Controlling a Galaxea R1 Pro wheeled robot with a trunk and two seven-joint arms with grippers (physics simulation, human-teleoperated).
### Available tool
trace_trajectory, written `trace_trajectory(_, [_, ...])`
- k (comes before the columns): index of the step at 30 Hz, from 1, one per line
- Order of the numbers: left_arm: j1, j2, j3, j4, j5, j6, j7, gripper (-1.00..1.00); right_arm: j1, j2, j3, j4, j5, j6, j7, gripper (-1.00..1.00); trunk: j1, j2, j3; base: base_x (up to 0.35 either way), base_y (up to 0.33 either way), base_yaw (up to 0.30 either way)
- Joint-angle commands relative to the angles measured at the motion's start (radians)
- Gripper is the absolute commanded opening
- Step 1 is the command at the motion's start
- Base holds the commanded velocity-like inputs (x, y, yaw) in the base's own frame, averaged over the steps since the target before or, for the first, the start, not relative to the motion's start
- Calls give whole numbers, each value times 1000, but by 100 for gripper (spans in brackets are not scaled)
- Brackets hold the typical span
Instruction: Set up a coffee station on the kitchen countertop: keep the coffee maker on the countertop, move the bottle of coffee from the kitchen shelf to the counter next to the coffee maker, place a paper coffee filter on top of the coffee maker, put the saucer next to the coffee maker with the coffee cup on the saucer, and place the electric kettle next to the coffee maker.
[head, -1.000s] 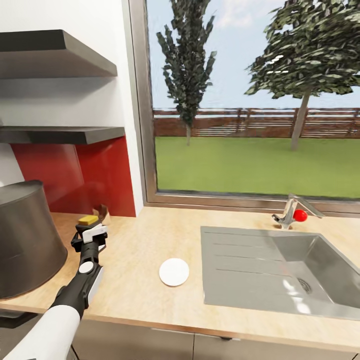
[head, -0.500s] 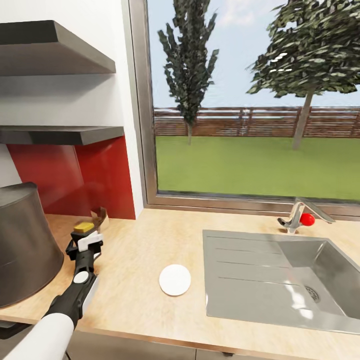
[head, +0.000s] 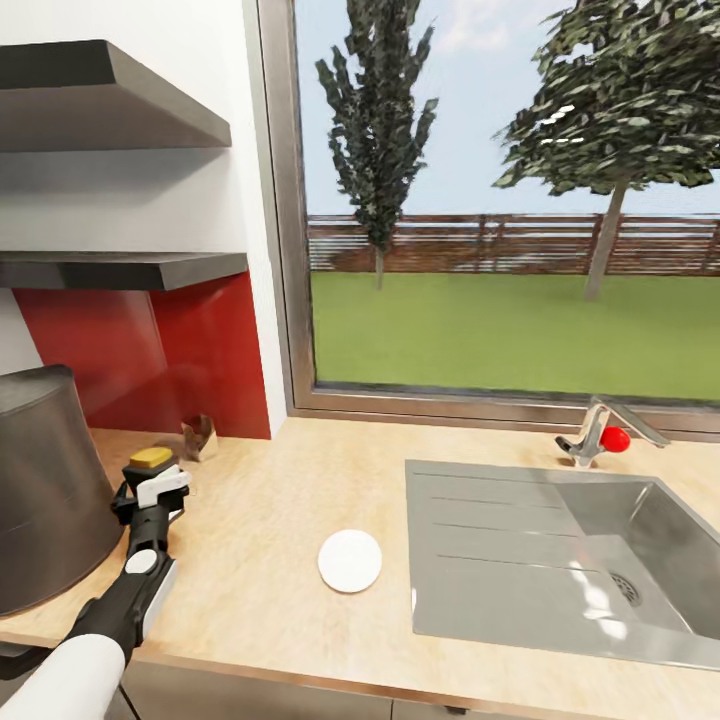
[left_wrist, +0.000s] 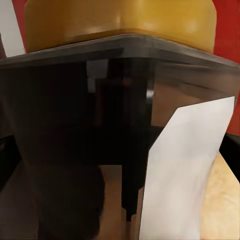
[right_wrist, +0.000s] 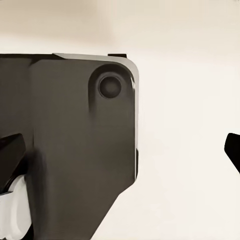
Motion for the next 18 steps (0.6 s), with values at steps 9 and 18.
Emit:
trace_trajectory(9, [-1,1,-2,0,-11,0,1,-100,0,-2,-9,1,9,-3,2,100,0,-1,0,222,0,0])
trace_trajectory(18, [-1,1,-1,1,-11,0,2,-100,0,-2,-9,1,9,-3,2,100,0,-1,0,64,8,0])
